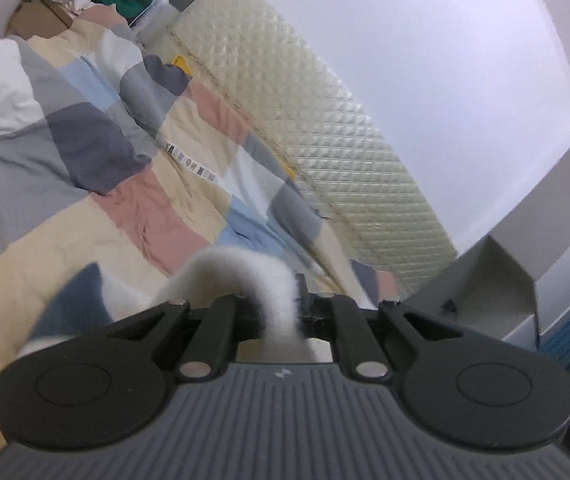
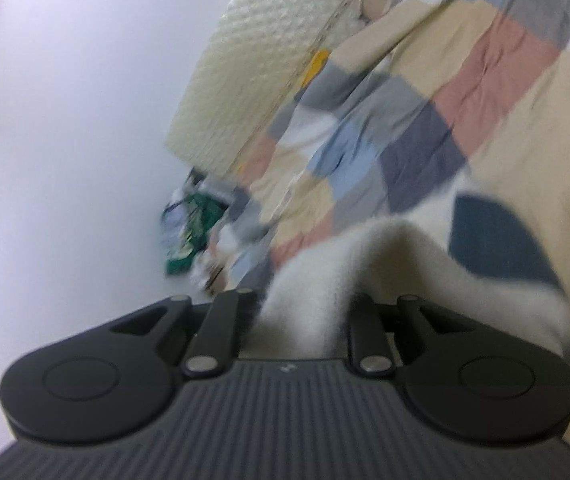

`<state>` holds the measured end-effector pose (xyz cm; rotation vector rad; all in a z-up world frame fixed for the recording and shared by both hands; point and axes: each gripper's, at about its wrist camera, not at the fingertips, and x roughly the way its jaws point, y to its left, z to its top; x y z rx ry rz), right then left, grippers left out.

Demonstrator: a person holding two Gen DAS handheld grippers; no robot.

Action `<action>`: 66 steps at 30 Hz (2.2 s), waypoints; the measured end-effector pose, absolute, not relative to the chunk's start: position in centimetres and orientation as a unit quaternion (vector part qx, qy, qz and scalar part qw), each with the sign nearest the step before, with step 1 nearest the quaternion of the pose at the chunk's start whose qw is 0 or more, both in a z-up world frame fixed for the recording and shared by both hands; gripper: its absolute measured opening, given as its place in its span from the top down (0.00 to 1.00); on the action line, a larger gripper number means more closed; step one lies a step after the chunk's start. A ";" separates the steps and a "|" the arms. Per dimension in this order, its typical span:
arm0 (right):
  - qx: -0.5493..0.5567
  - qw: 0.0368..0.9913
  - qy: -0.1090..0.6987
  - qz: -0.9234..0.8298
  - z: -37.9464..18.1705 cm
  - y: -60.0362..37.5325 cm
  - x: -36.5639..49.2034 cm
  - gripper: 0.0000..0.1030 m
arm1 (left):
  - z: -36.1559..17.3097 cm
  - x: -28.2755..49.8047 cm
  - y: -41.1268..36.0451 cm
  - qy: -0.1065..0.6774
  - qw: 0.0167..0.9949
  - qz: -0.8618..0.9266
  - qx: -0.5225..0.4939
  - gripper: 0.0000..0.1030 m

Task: Fold large clothes
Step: 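Grasp the blanket with the left gripper while the right gripper holds, lift both, then lower the blanket and open both grippers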

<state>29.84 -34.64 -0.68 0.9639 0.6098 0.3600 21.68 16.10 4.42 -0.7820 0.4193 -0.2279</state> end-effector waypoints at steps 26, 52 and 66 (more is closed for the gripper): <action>0.427 0.821 0.348 0.151 -15.9 -32.0 45.5 0.76 | -13.1 38.8 18.9 0.298 0.884 -0.067 -0.355 0.83; 0.092 0.915 0.366 0.140 -11.2 -21.5 35.3 0.57 | -8.2 27.1 6.9 0.403 0.907 -0.078 -0.096 0.42; 0.133 0.917 0.360 0.106 -12.3 -23.1 41.3 0.67 | -9.7 34.5 8.0 0.343 0.933 -0.014 -0.113 0.41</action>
